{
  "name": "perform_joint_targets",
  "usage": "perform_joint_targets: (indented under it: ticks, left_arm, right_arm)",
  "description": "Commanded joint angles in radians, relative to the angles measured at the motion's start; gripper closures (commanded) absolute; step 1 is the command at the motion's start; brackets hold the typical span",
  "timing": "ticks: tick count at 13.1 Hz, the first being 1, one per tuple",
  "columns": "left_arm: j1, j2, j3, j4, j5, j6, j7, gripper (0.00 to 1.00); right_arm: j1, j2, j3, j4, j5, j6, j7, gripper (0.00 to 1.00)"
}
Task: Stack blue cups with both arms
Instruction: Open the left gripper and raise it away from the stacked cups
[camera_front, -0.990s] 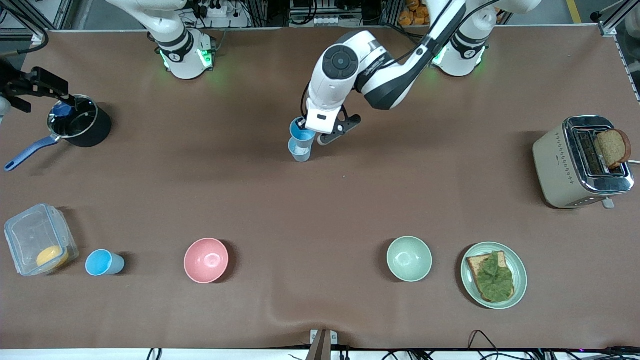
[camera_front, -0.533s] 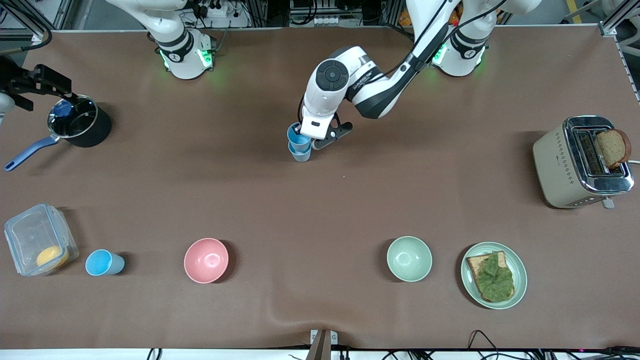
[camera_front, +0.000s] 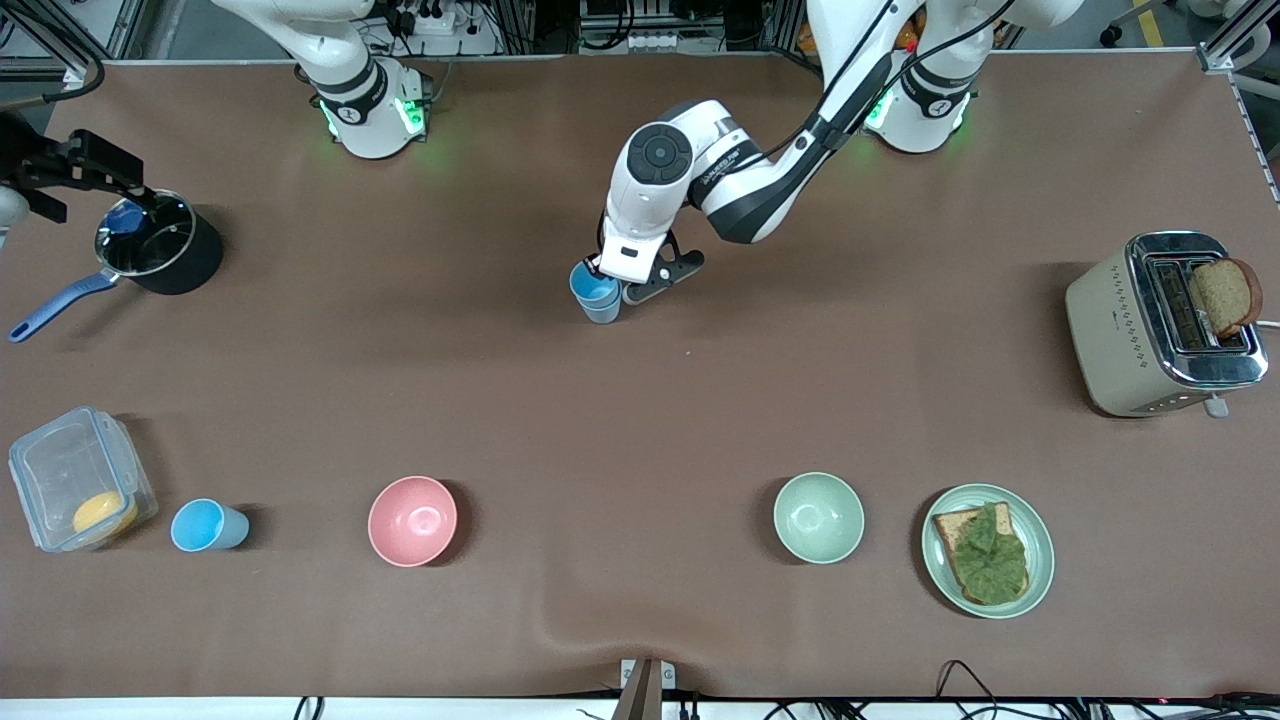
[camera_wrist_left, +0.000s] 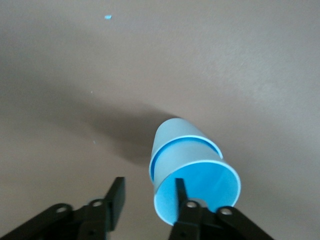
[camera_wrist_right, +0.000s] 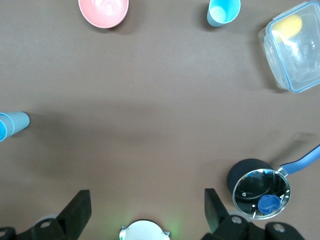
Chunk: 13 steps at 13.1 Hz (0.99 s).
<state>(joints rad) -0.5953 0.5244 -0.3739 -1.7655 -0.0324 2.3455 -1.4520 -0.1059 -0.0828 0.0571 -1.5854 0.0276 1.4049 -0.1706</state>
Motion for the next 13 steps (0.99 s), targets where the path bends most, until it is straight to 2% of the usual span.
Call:
perform_joint_targets:
  ticks: [1,5,8,13]
  left_arm:
    - [0.028,-0.059,0.009,0.012,0.061,-0.011,-0.027,0.0]
    - [0.165,-0.232,0.007,0.017,0.164,-0.1,-0.01,0.0]
    - [0.294,-0.34,0.007,0.047,0.174,-0.259,0.085,0.0]
    - [0.547,-0.4,0.004,0.142,0.155,-0.501,0.543,0.0]
  right_arm:
    - [-0.005,-0.008,0.009,-0.008,-0.009,0.011,0.011,0.0]
    - [-0.005,-0.003,0.007,-0.008,-0.009,0.017,0.011,0.0]
    - [-0.005,-0.003,0.007,-0.011,-0.009,0.028,0.008,0.0]
    - [-0.008,-0.002,0.006,-0.015,-0.009,0.029,0.008,0.0]
